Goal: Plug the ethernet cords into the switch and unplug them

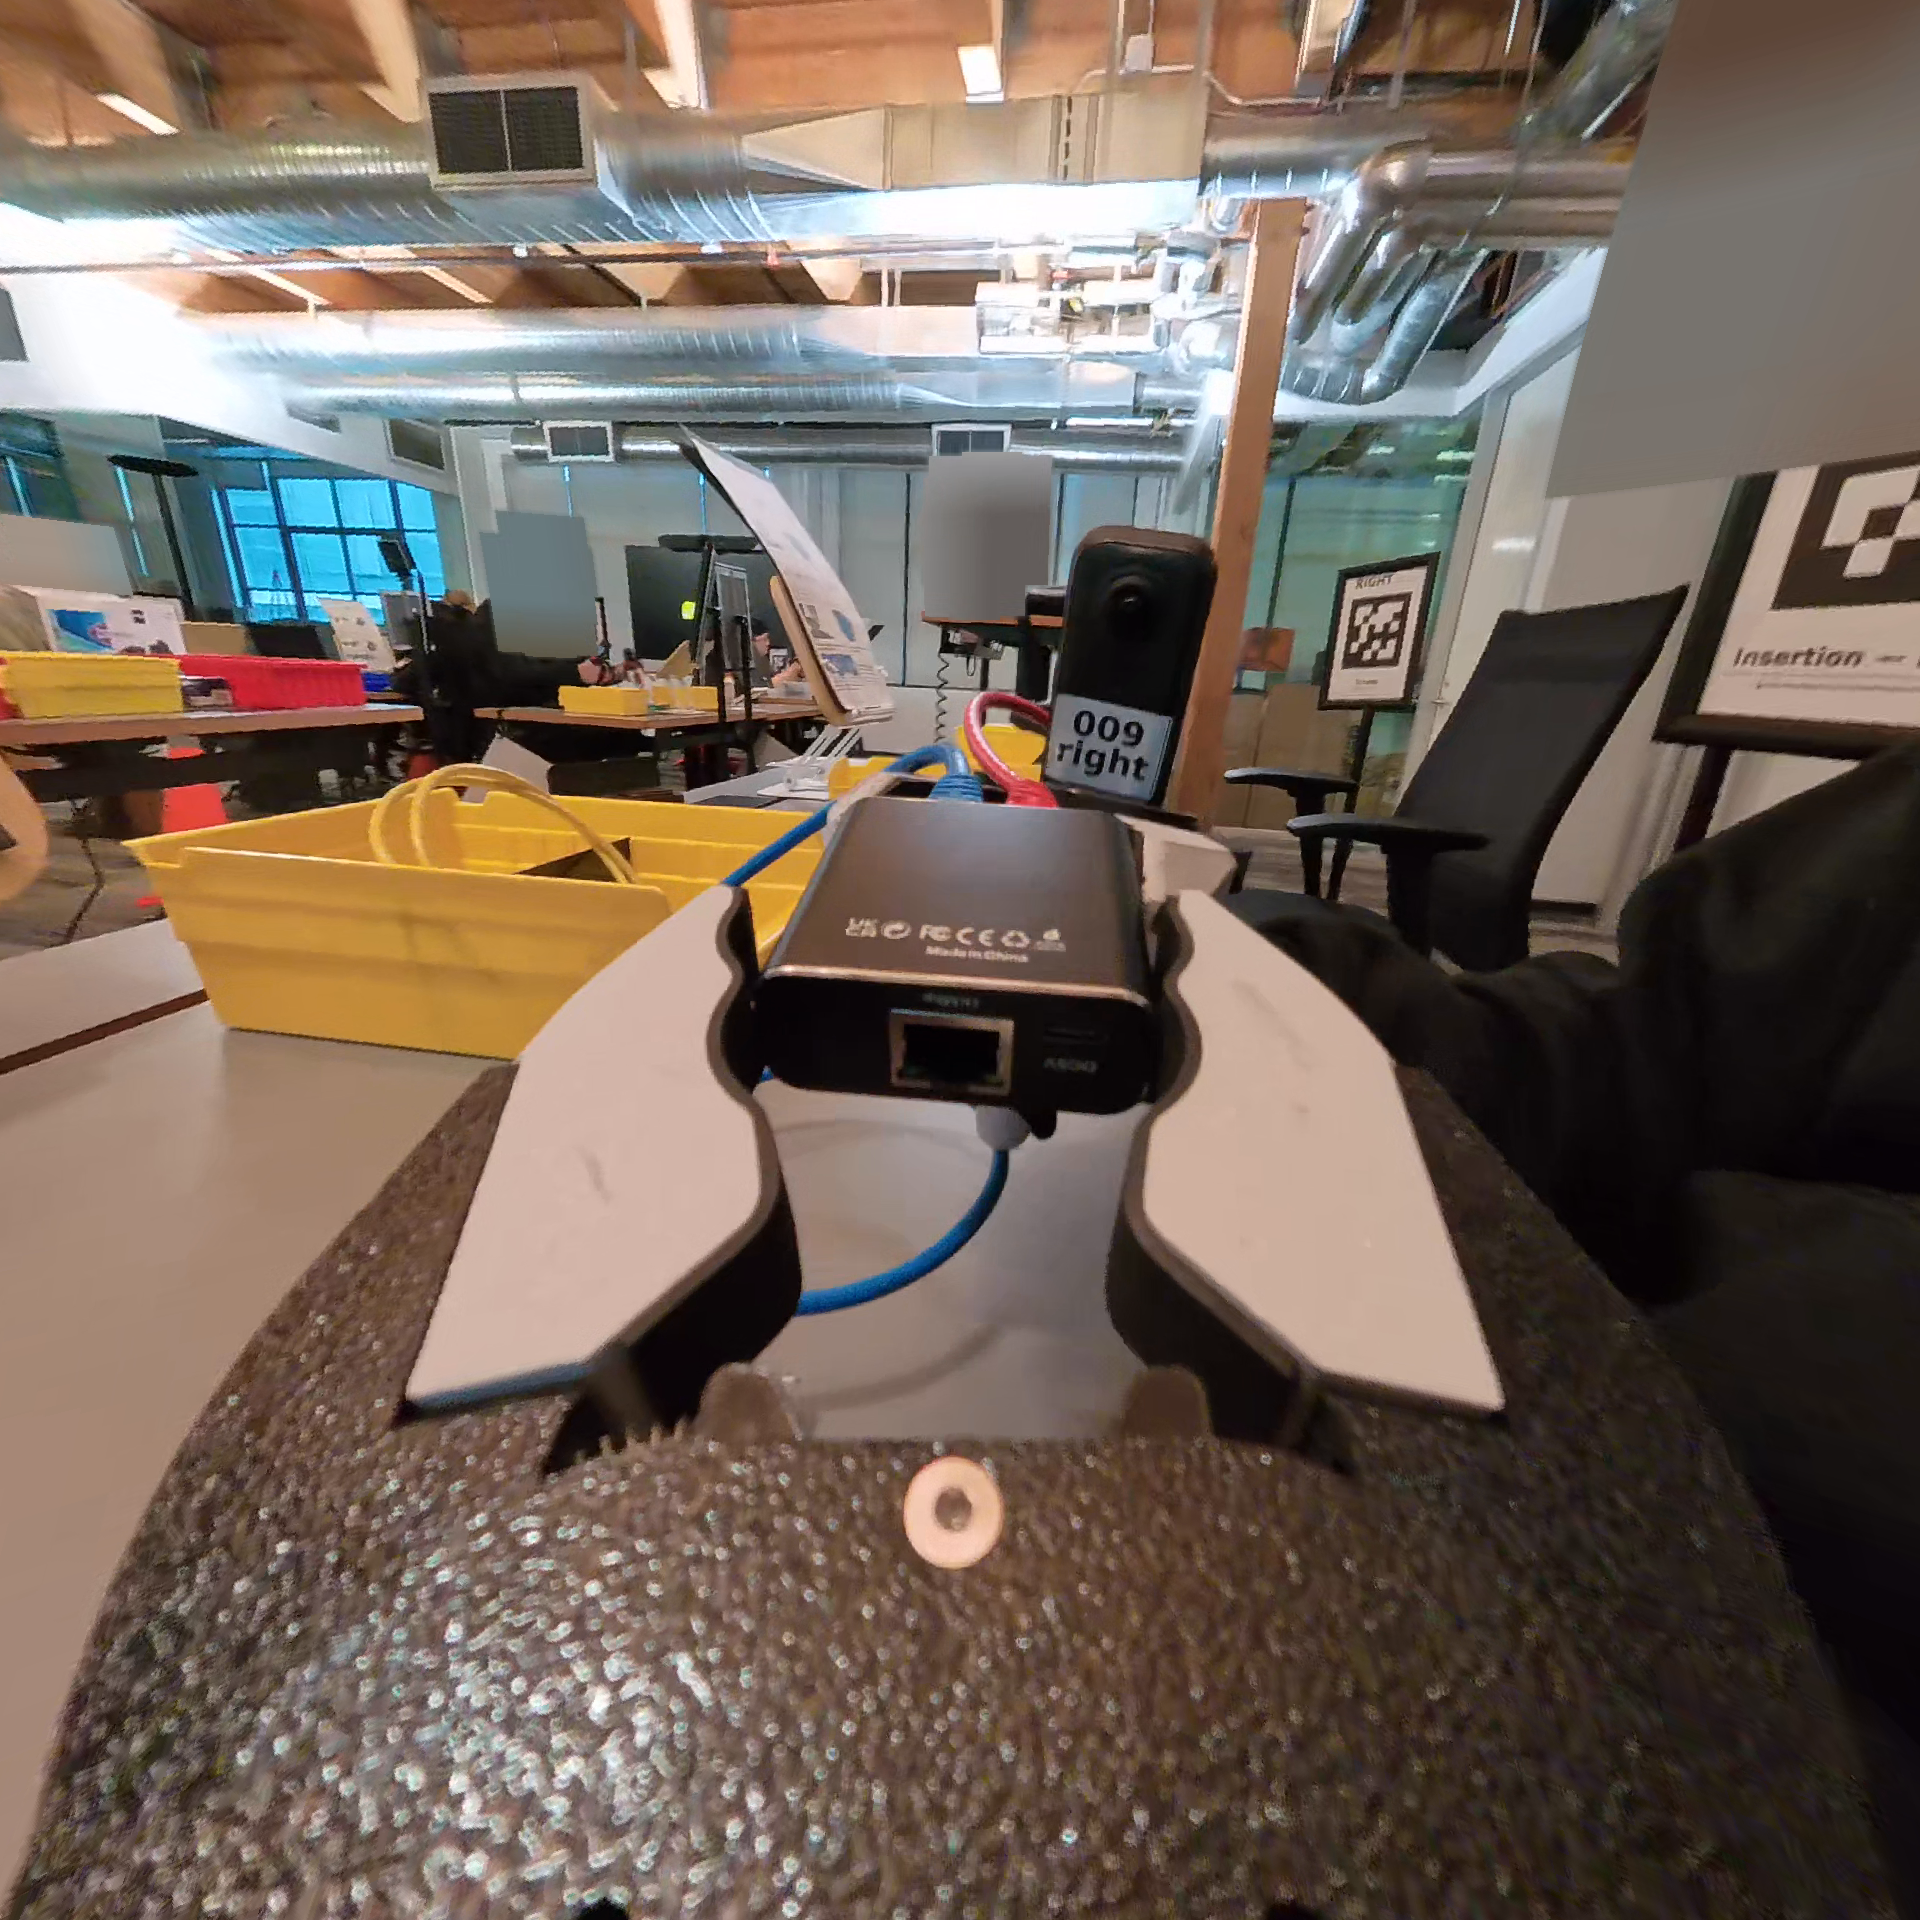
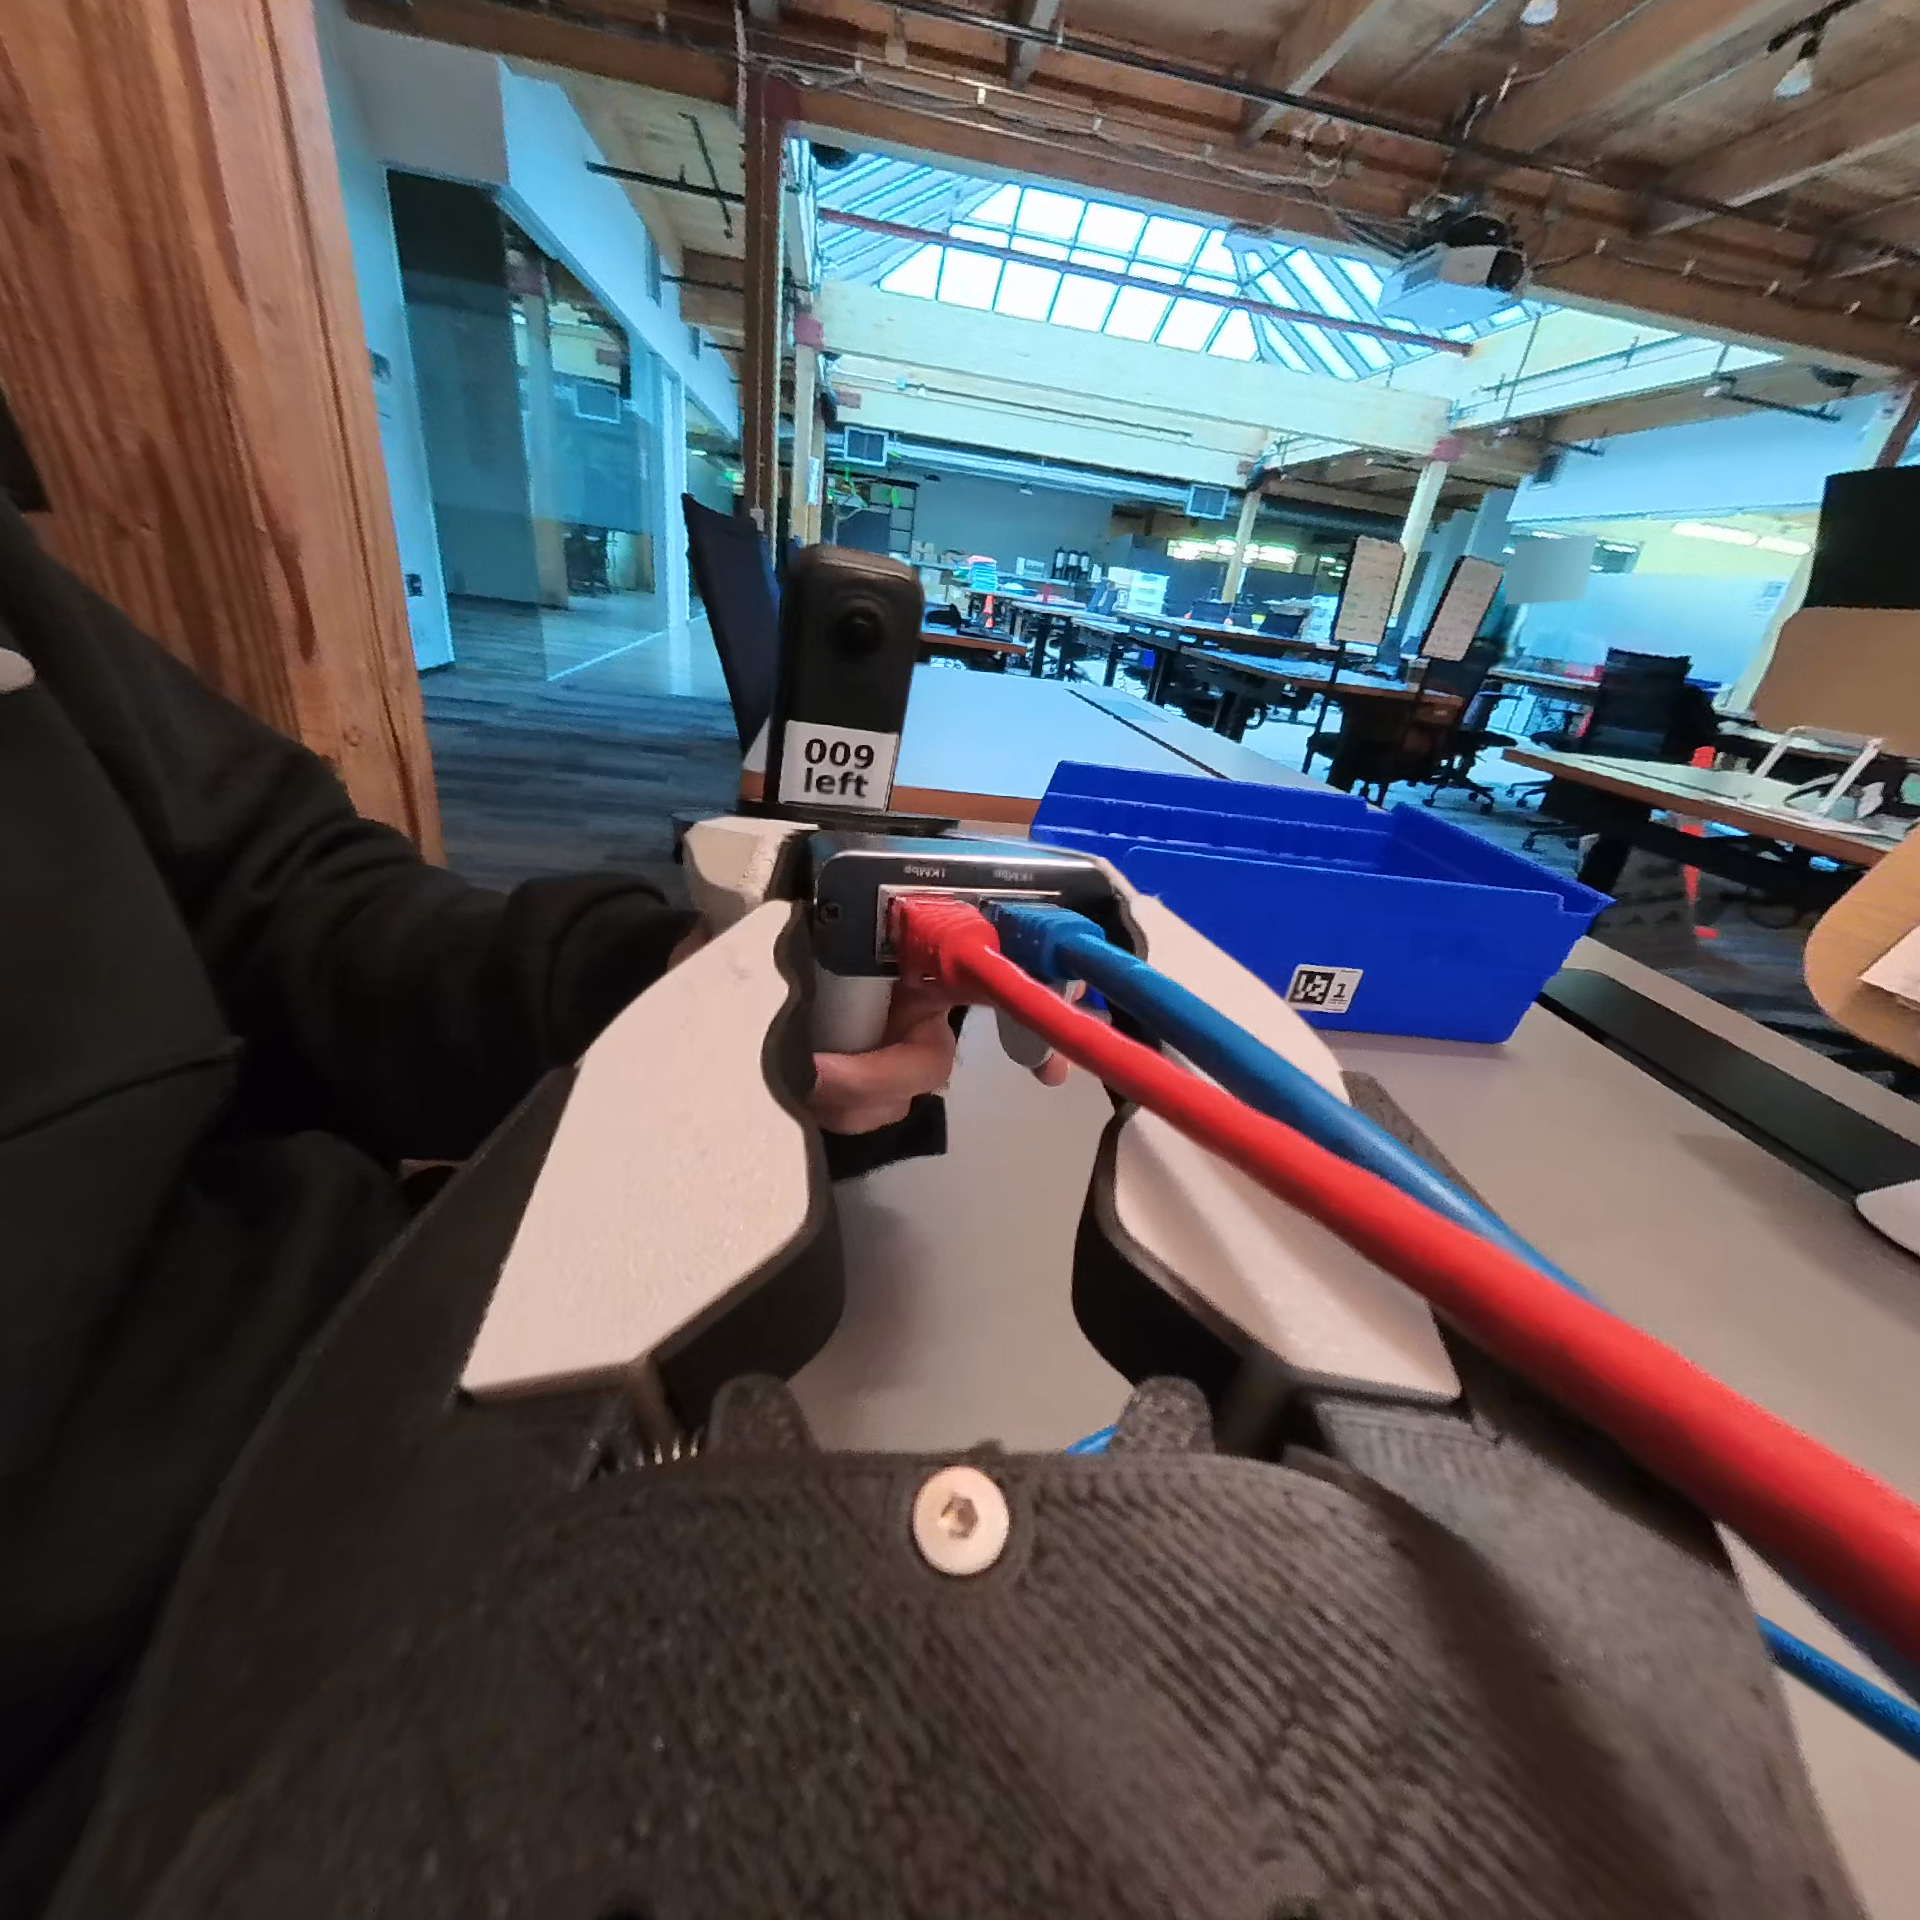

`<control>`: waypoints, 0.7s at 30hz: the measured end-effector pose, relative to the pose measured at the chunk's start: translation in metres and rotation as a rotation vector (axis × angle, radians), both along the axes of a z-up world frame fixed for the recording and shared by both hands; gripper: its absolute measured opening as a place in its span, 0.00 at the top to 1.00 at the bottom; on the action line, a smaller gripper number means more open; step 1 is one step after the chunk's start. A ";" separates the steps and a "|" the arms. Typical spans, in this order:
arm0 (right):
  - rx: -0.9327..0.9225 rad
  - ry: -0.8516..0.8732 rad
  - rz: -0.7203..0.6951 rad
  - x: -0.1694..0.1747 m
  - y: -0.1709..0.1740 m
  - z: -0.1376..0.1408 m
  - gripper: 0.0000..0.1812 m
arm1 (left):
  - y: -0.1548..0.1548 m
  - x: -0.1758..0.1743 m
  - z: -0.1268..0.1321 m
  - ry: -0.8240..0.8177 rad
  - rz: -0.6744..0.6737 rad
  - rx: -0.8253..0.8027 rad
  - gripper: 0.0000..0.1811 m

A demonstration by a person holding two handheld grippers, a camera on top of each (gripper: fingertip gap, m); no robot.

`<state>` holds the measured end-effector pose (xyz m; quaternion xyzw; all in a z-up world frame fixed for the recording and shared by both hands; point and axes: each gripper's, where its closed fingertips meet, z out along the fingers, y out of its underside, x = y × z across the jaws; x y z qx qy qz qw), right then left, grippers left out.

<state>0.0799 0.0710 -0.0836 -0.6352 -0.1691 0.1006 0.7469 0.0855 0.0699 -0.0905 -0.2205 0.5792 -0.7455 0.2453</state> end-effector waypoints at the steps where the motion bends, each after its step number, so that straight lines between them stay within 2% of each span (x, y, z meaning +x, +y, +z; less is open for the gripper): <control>1: -0.008 -0.011 0.005 0.000 -0.001 -0.001 0.70 | -0.001 0.000 -0.003 0.009 -0.001 0.020 0.60; 12: 0.002 0.034 0.072 -0.008 0.001 -0.008 0.70 | -0.013 -0.002 -0.010 0.014 -0.047 0.035 0.57; 15: 0.055 0.024 0.007 -0.002 0.005 -0.003 0.73 | -0.006 0.004 -0.008 0.019 -0.011 0.013 0.55; 21: 0.047 0.061 0.046 0.000 0.002 -0.005 0.72 | -0.008 0.004 -0.011 0.028 -0.012 0.036 0.59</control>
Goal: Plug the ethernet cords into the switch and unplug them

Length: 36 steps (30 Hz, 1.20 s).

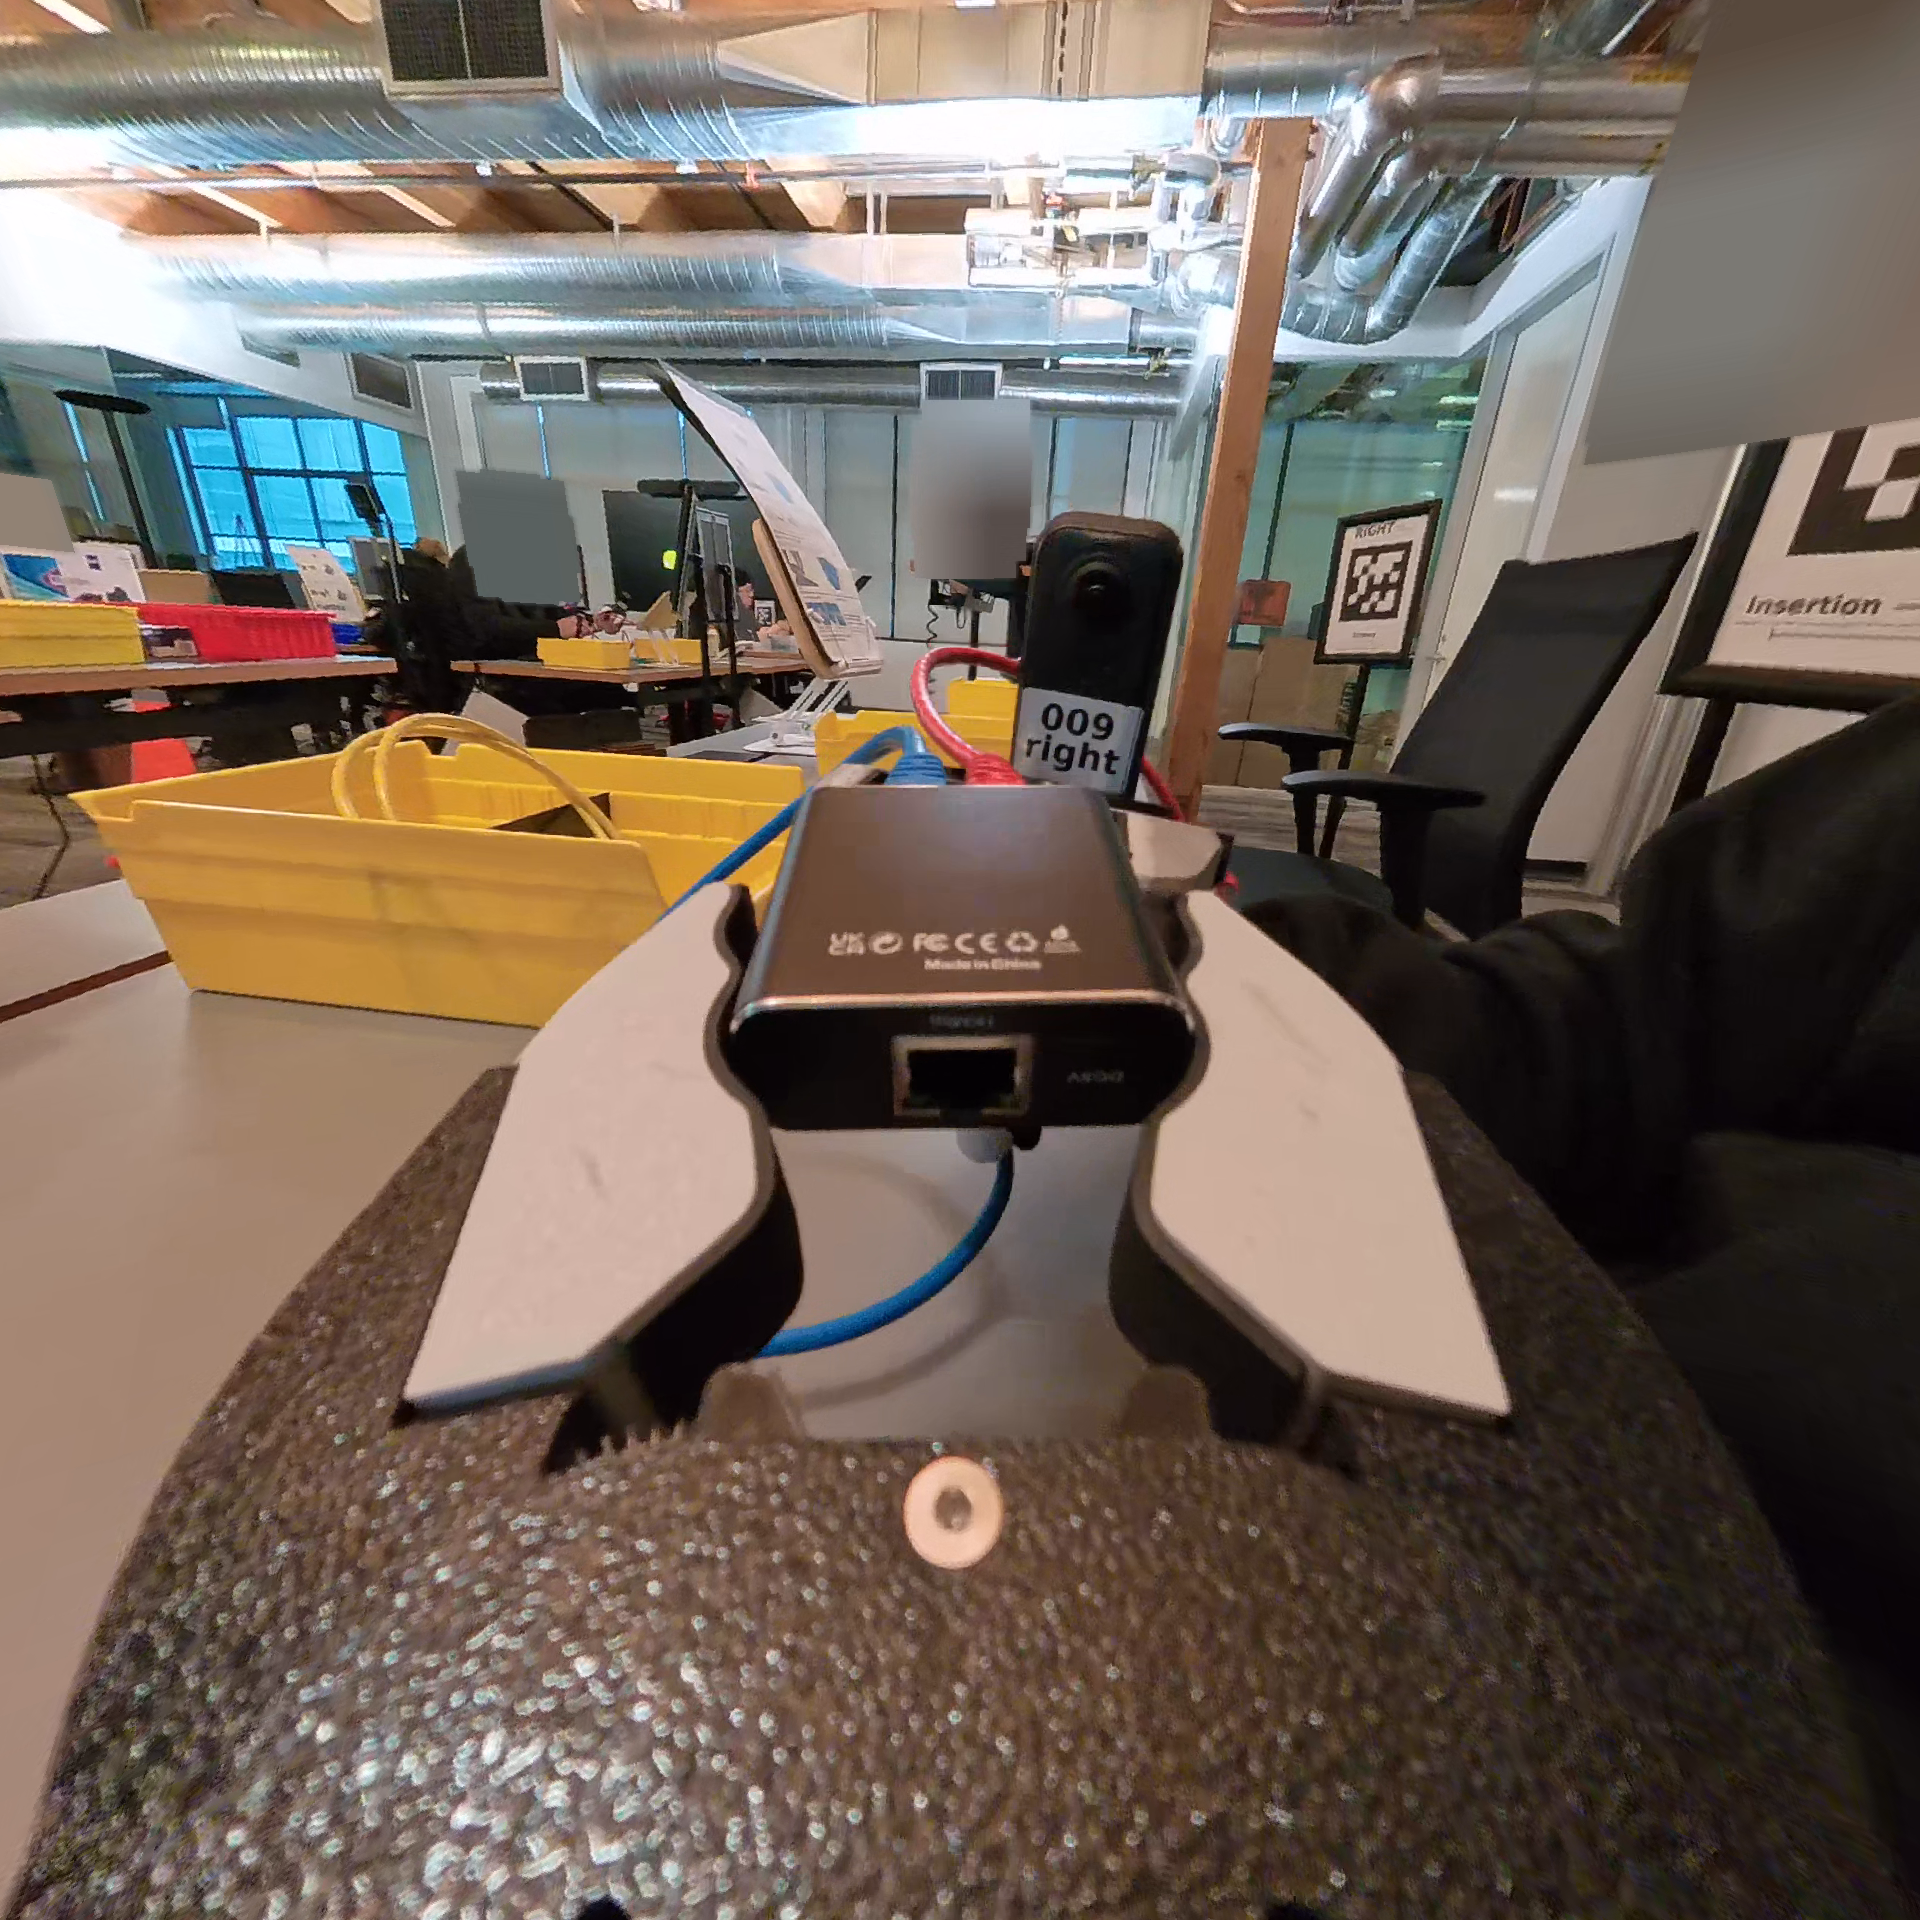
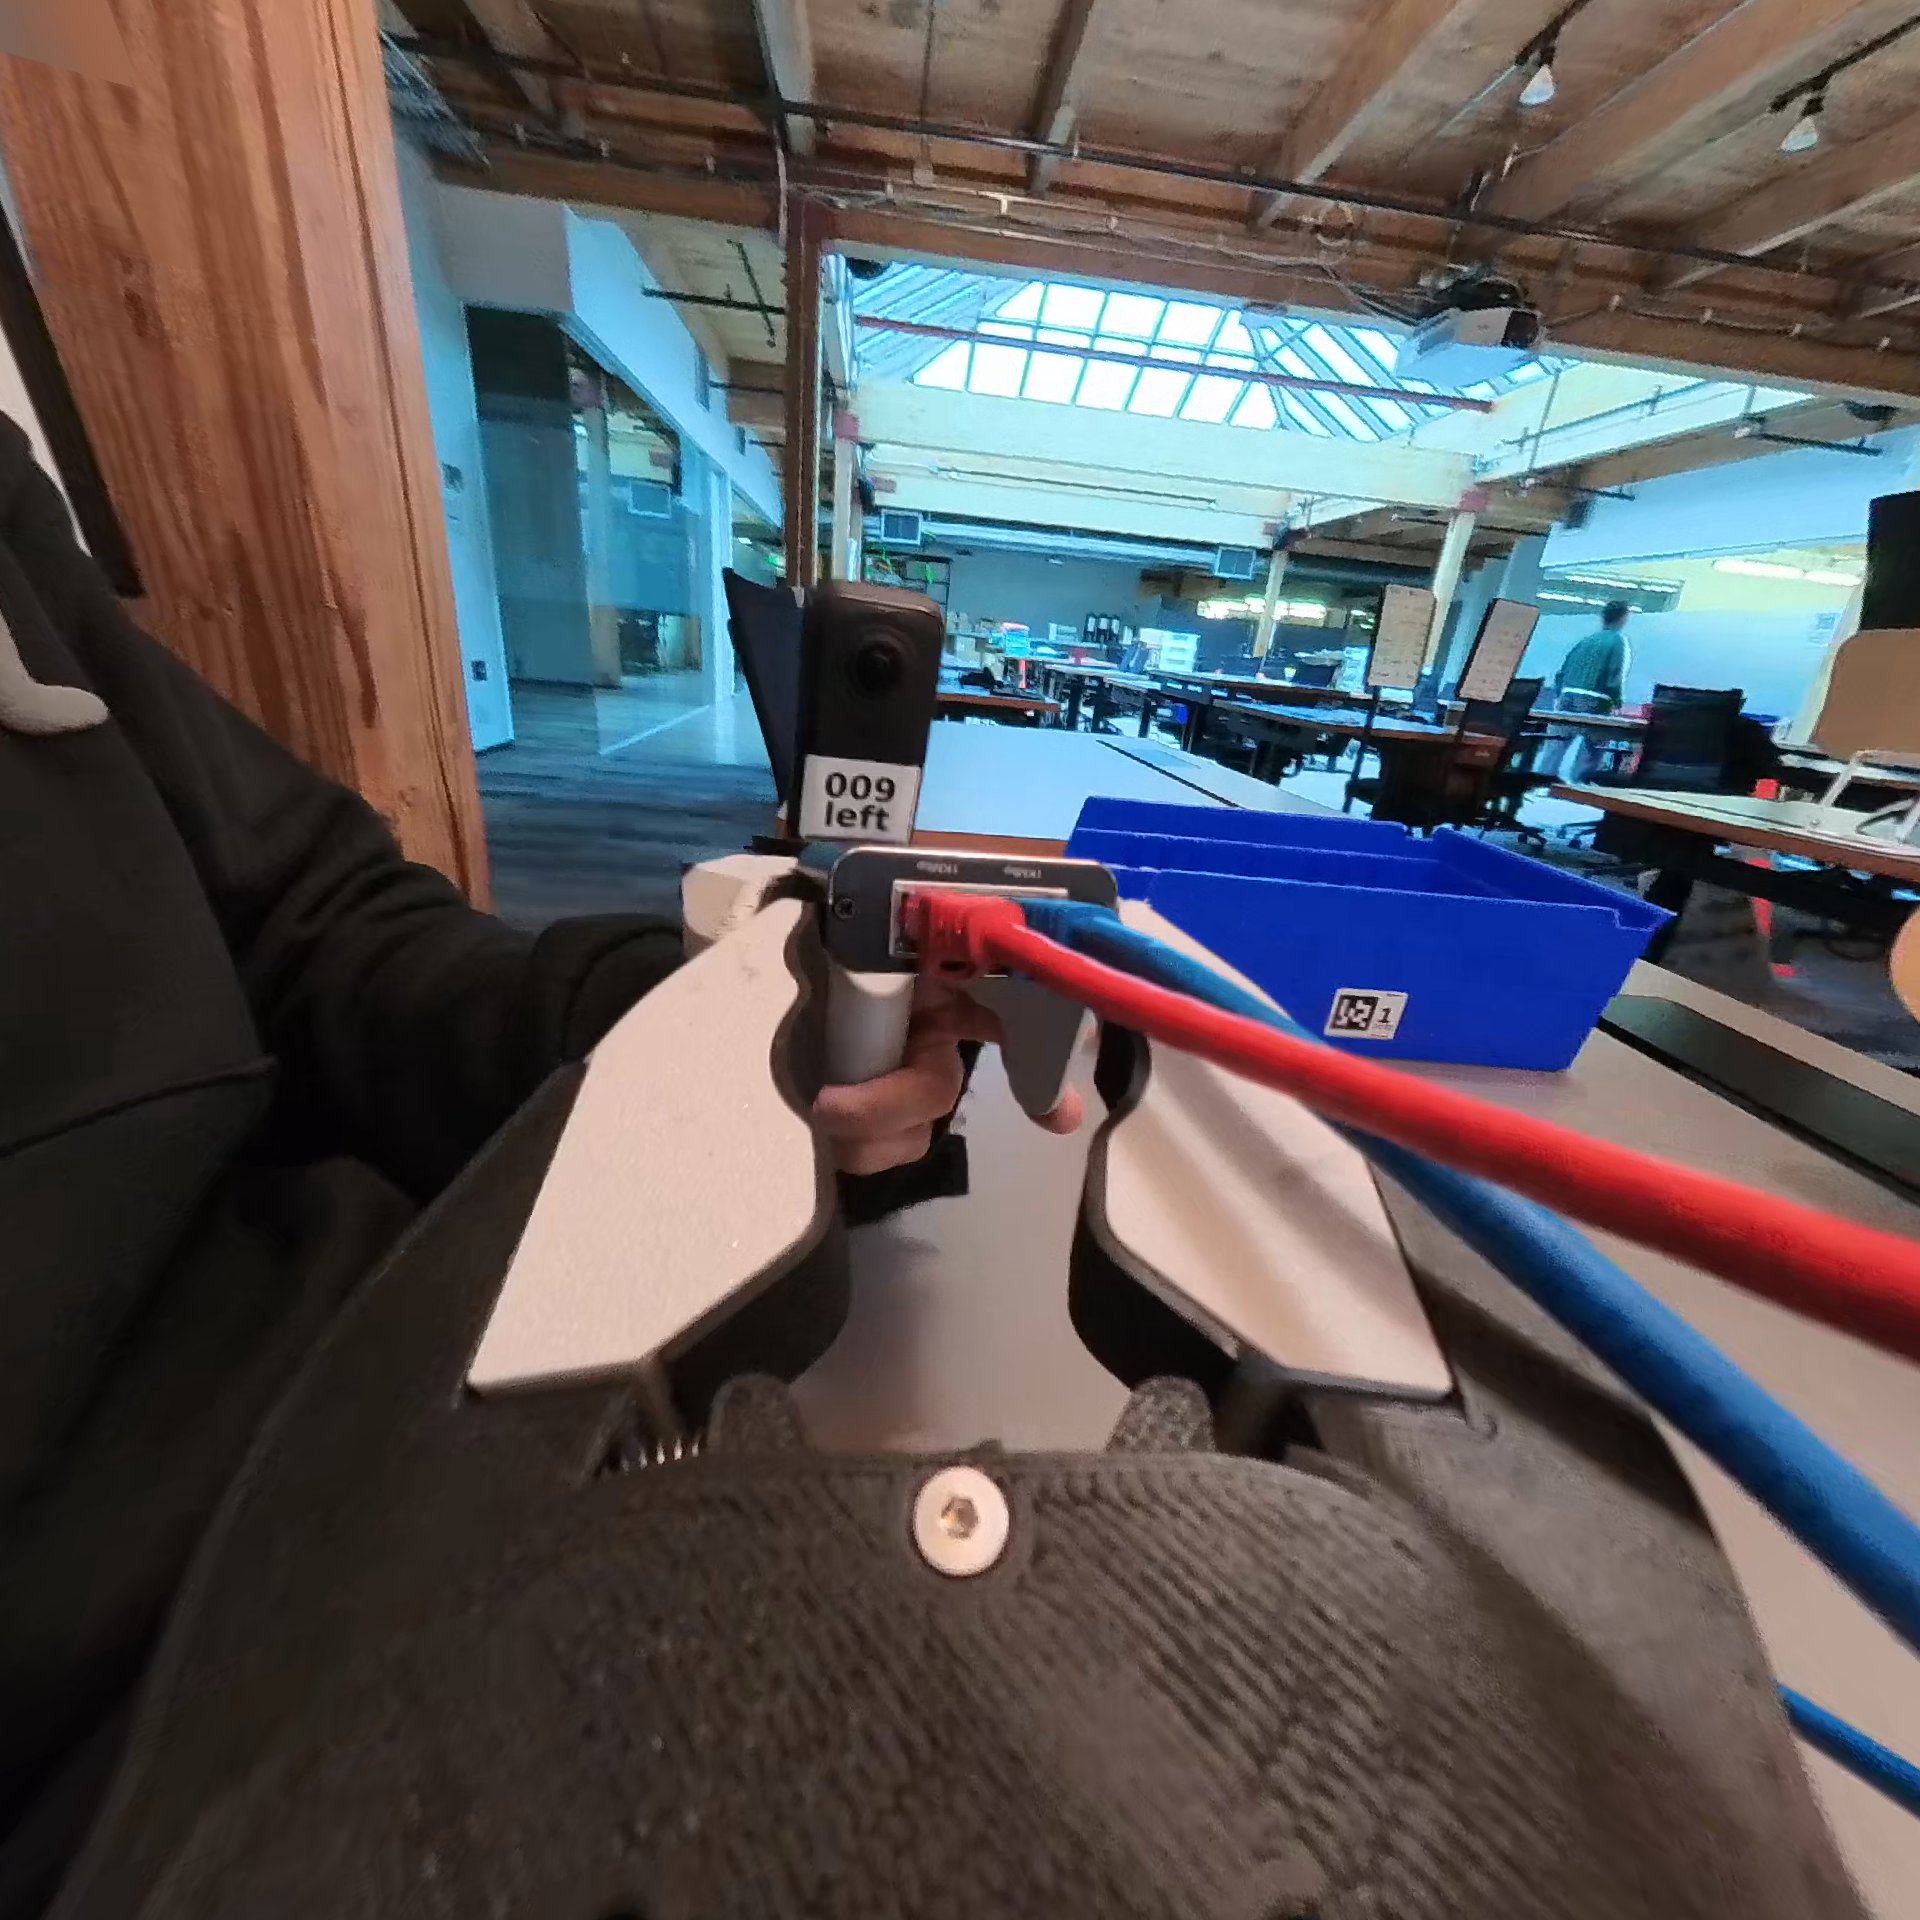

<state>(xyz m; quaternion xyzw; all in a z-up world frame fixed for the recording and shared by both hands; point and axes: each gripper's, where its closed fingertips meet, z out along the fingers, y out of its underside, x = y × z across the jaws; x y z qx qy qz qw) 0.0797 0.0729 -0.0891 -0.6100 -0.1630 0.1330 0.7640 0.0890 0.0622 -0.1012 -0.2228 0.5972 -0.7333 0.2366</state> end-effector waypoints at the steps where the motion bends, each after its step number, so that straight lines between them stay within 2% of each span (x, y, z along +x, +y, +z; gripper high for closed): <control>1: -0.006 -0.016 -0.001 0.000 -0.001 -0.001 0.72 | -0.001 0.000 -0.001 -0.005 0.005 0.019 0.59; 7: 0.022 -0.085 -0.015 0.000 -0.005 -0.001 0.71 | -0.006 -0.001 -0.003 -0.008 -0.008 0.044 0.59; 11: -0.045 -0.136 -0.039 0.009 -0.009 -0.012 0.60 | 0.003 0.001 0.003 0.007 0.001 -0.030 0.59; 13: -0.099 -0.128 -0.035 0.009 -0.007 -0.020 0.58 | 0.010 0.004 0.003 0.005 0.030 -0.026 0.59; 15: -0.097 -0.054 -0.043 0.009 0.000 -0.017 0.58 | 0.016 0.008 0.002 -0.002 0.083 -0.003 0.59; 19: -0.118 0.215 -0.003 0.006 0.017 -0.007 0.52 | 0.030 0.012 0.004 -0.046 0.189 0.051 0.59; 23: -0.087 0.535 0.014 0.021 0.023 0.007 0.63 | 0.030 0.011 0.003 -0.073 0.218 0.135 0.59; 25: -0.004 0.622 0.062 0.020 0.021 0.015 0.58 | 0.025 0.009 0.002 -0.066 0.188 0.126 0.59; 27: 0.014 0.534 0.073 0.011 0.022 0.010 0.59 | 0.019 0.005 0.005 -0.045 0.122 0.055 0.59; 29: -0.028 0.377 0.059 0.002 0.024 -0.001 0.55 | 0.015 0.001 0.006 -0.023 0.059 0.008 0.59; 33: 0.026 0.176 0.027 -0.006 0.014 0.009 0.55 | 0.008 -0.007 0.008 0.008 -0.051 -0.064 0.59; 34: 0.035 0.128 0.024 -0.008 0.011 0.010 0.56 | 0.006 -0.008 0.007 0.016 -0.077 -0.064 0.59; 36: 0.052 0.035 0.022 -0.010 0.006 0.010 0.68 | -0.001 -0.012 0.002 0.066 -0.156 -0.060 0.59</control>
